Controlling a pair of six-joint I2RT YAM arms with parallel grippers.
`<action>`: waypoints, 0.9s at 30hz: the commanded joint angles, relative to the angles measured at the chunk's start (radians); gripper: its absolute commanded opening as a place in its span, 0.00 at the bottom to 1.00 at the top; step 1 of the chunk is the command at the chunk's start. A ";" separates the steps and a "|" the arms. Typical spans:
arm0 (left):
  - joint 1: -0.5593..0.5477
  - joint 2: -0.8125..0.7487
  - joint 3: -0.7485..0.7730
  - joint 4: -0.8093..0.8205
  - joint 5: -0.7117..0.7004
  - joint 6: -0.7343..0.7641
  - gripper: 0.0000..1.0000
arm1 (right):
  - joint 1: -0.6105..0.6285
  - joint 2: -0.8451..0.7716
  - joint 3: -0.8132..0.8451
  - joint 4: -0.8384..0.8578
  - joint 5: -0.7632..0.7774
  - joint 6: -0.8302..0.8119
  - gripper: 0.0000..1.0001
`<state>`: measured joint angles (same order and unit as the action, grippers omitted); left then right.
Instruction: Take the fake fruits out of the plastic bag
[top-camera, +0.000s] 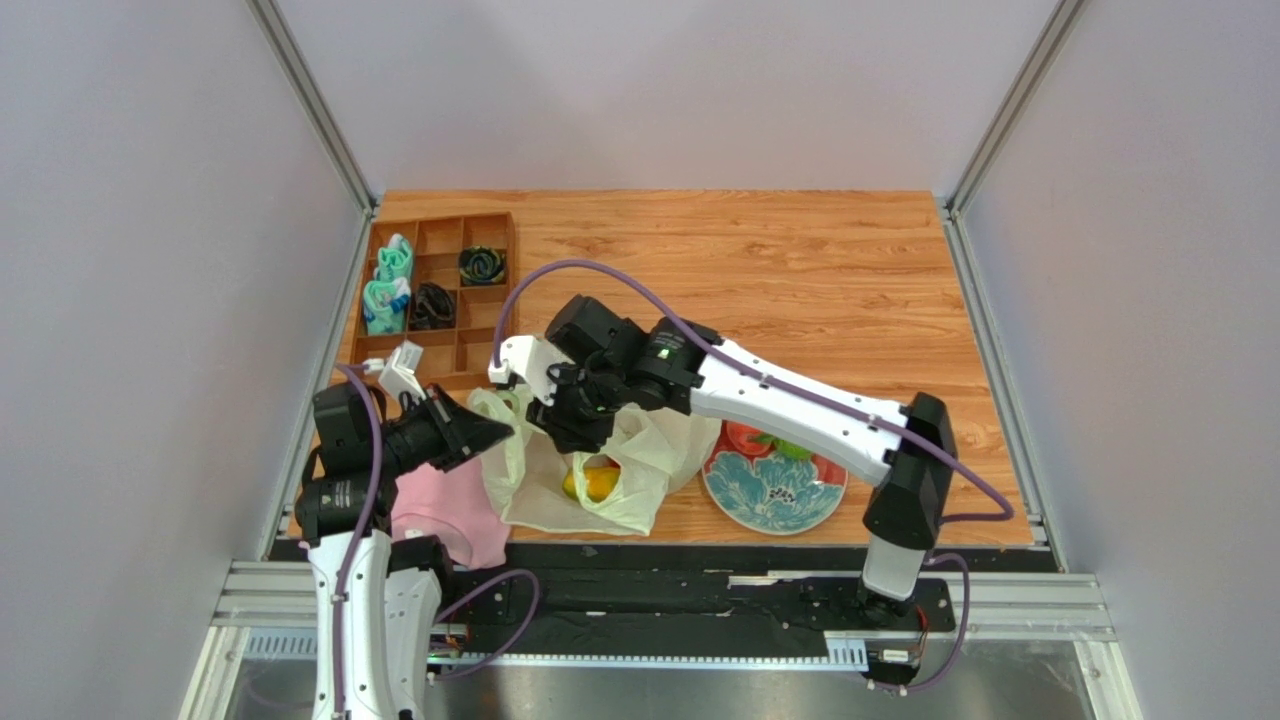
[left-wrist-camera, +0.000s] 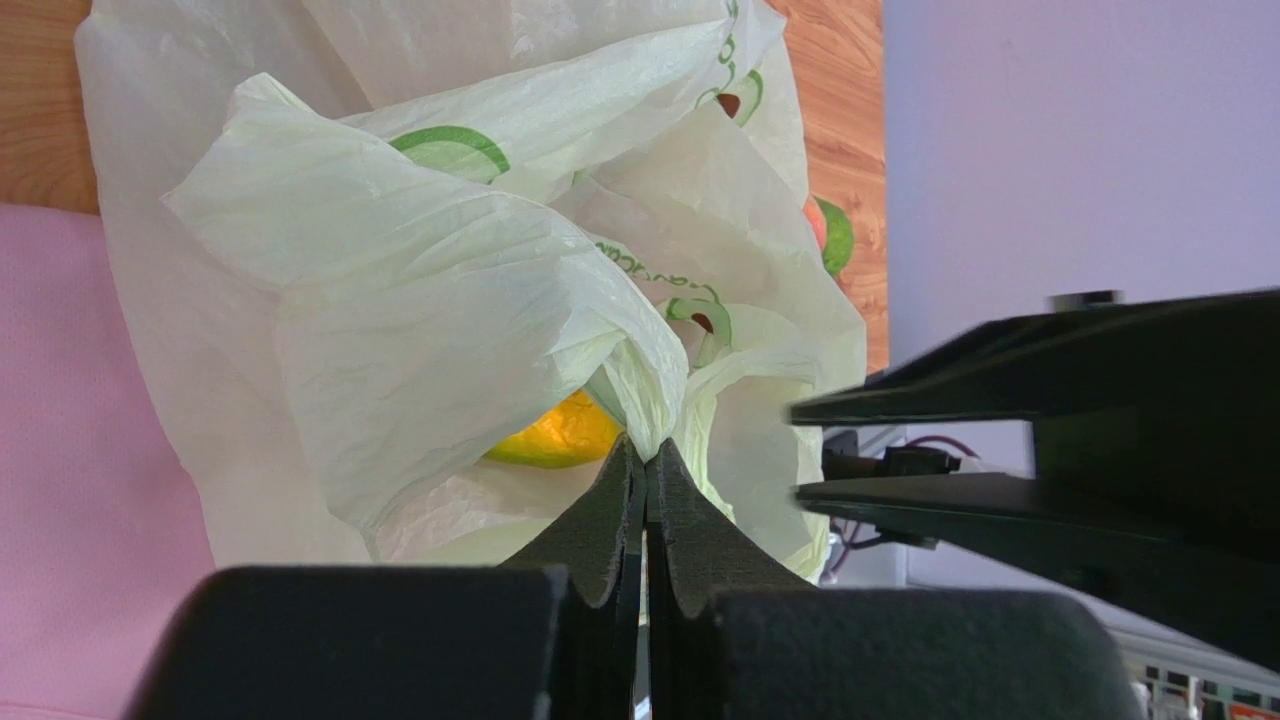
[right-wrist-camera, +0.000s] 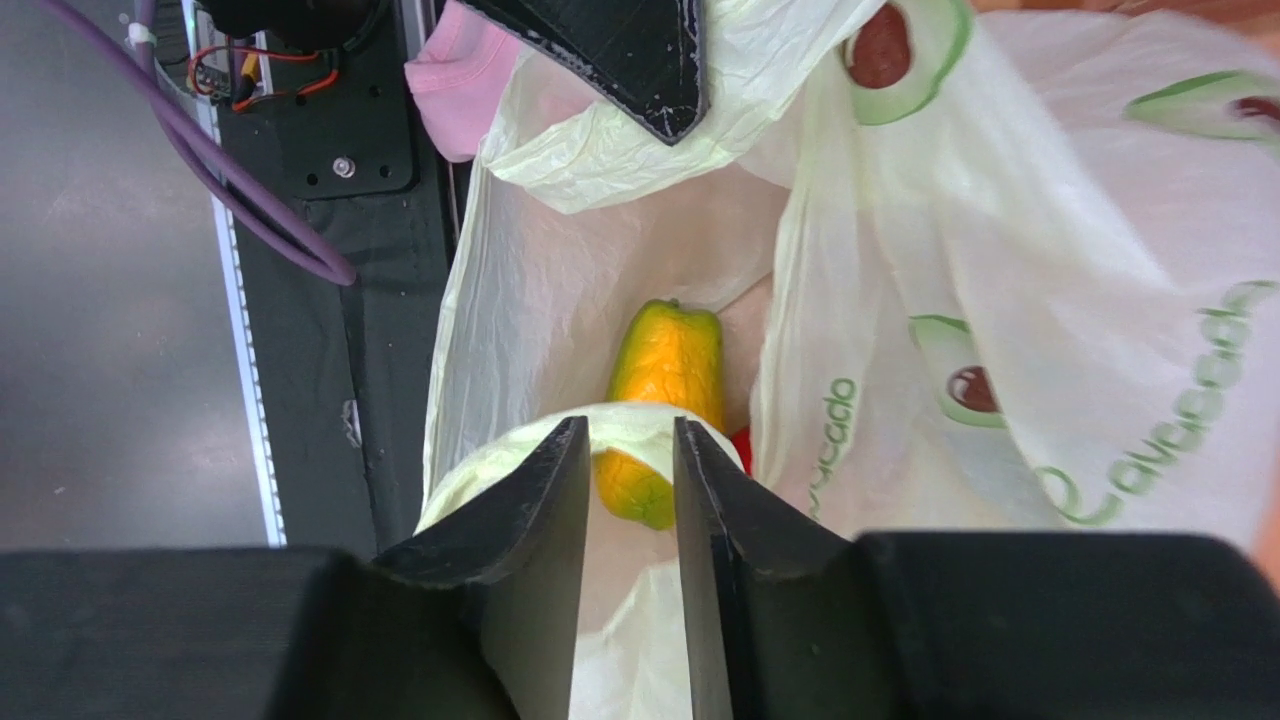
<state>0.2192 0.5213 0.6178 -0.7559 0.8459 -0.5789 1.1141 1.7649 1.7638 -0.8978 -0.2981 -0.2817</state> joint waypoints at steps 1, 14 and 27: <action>0.003 0.008 0.033 0.032 0.002 -0.010 0.00 | 0.007 0.113 -0.036 0.071 -0.041 0.093 0.36; 0.006 -0.023 0.063 -0.002 -0.018 0.028 0.00 | 0.027 0.220 -0.105 0.114 0.032 0.105 0.46; 0.005 -0.038 0.051 0.023 0.007 0.005 0.00 | 0.066 0.278 -0.211 0.154 0.332 0.101 0.87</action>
<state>0.2195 0.5030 0.6476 -0.8074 0.7723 -0.5549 1.1652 1.9923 1.6123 -0.7219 -0.1047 -0.1730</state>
